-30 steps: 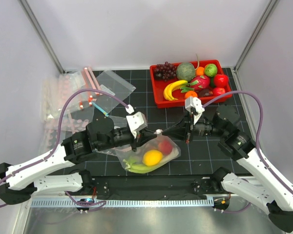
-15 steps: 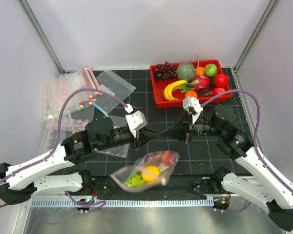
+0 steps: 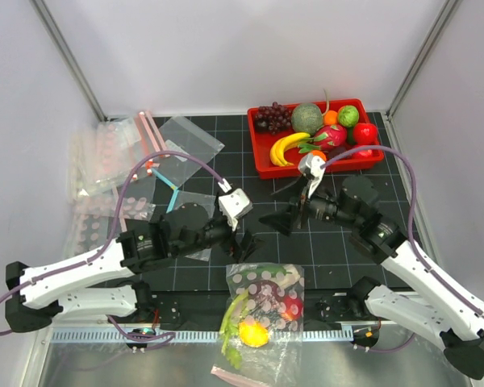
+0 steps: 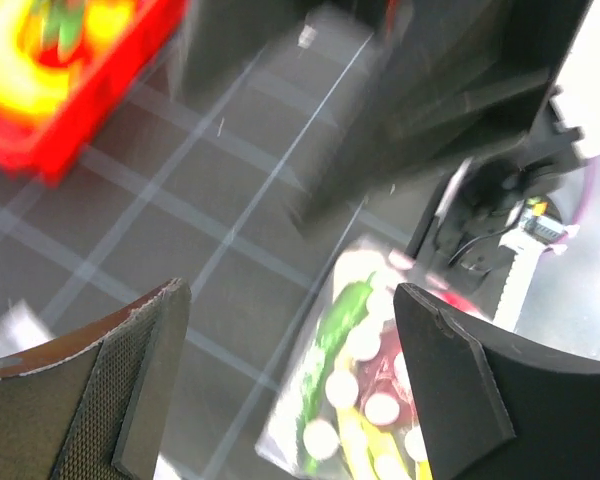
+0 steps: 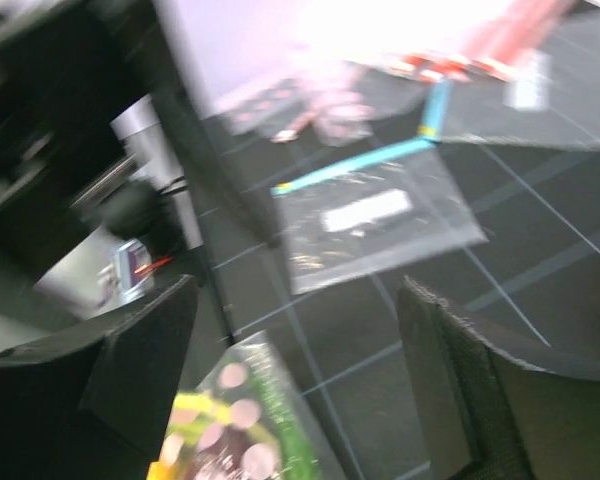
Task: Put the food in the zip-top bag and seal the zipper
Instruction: Move the zipper food storage bag to the center of the board.
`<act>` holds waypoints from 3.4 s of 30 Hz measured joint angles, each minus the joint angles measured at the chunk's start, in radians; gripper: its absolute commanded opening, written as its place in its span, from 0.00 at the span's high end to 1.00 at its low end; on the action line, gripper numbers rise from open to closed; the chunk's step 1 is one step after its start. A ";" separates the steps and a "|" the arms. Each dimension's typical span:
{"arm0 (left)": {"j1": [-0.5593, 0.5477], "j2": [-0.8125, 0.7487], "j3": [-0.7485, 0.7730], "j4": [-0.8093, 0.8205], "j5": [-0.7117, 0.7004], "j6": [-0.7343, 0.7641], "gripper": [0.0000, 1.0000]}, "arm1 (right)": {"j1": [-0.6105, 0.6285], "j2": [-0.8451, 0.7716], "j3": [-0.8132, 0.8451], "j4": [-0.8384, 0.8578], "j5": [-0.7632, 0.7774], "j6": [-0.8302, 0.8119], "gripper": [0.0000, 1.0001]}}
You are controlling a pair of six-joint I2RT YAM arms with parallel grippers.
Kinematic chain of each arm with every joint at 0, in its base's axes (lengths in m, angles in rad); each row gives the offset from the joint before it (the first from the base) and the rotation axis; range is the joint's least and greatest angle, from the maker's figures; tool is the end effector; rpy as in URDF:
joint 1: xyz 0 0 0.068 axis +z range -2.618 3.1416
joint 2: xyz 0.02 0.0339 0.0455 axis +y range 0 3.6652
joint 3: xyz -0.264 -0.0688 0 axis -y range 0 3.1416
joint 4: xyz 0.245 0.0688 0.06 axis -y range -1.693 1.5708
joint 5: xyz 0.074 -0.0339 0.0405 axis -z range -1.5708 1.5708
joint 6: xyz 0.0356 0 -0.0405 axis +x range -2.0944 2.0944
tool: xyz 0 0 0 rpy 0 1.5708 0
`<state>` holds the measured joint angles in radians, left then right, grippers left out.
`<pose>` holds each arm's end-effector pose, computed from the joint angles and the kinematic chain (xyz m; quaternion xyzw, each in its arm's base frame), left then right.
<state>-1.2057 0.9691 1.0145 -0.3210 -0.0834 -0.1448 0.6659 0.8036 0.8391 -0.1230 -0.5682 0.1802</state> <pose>0.0806 -0.2025 0.3724 0.3814 0.7001 -0.3508 0.4913 0.1321 0.1282 0.3631 -0.3540 0.6415 0.4547 0.5064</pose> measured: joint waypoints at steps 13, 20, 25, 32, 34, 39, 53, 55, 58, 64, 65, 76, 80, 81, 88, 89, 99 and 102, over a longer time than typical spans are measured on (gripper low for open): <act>-0.299 -0.048 -0.292 -0.153 -0.195 -0.422 0.02 | -0.002 0.097 0.000 -0.071 0.447 0.105 0.08; -0.542 -0.021 -0.292 -0.220 -0.408 -0.681 0.00 | -0.002 0.097 0.000 -0.081 0.505 0.114 0.07; -0.583 0.044 -0.320 -0.252 -0.491 -0.854 0.00 | -0.002 0.098 0.000 -0.085 0.515 0.115 0.07; -0.614 0.029 -0.389 -0.287 -0.554 -0.991 0.00 | -0.002 0.100 0.000 -0.089 0.515 0.116 0.07; -0.615 0.026 -0.409 -0.288 -0.571 -1.013 0.00 | -0.002 0.100 0.000 -0.088 0.515 0.116 0.07; -0.610 -0.032 -0.488 -0.219 -0.599 -1.014 0.08 | -0.001 0.100 0.000 -0.088 0.514 0.118 0.07; -0.314 0.110 -0.523 0.093 -0.470 -0.853 0.96 | -0.001 0.100 0.000 -0.089 0.514 0.120 0.07; -0.277 0.115 -0.521 0.106 -0.459 -0.835 1.00 | -0.001 0.100 0.000 -0.088 0.514 0.120 0.07; -0.221 0.109 -0.517 0.120 -0.449 -0.811 1.00 | -0.002 0.100 0.000 -0.088 0.512 0.120 0.07; -0.068 0.073 -0.494 0.123 -0.439 -0.768 1.00 | -0.002 0.100 0.000 -0.088 0.504 0.121 0.08; -0.034 0.073 -0.485 0.123 -0.437 -0.760 1.00 | -0.002 0.100 0.000 -0.088 0.504 0.121 0.08; 0.425 0.221 -0.369 0.177 -0.322 -0.680 1.00 | -0.002 0.102 0.000 -0.090 0.481 0.119 0.09; 0.581 0.318 -0.356 0.211 -0.274 -0.673 0.99 | -0.002 0.114 0.000 -0.090 0.476 0.119 0.10; 0.610 0.342 -0.349 0.215 -0.266 -0.666 1.00 | -0.001 0.120 0.000 -0.091 0.476 0.119 0.10; 0.694 0.406 -0.299 0.216 -0.207 -0.621 0.36 | -0.002 0.135 0.000 -0.093 0.473 0.119 0.10; 0.694 0.392 -0.301 0.212 -0.199 -0.621 0.32 | -0.002 0.135 0.000 -0.093 0.472 0.119 0.10; 0.531 0.100 -0.254 0.041 -0.216 -0.605 0.11 | -0.002 0.134 0.000 -0.094 0.472 0.118 0.10; 0.378 0.134 -0.148 -0.073 -0.269 -0.598 0.09 | -0.002 0.129 0.000 -0.095 0.478 0.118 0.10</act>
<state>-0.8272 1.1030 0.8661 -0.3943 -0.3519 -0.7425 0.6643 0.9329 0.8394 -0.2184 -0.0902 0.2985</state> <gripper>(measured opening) 0.894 0.904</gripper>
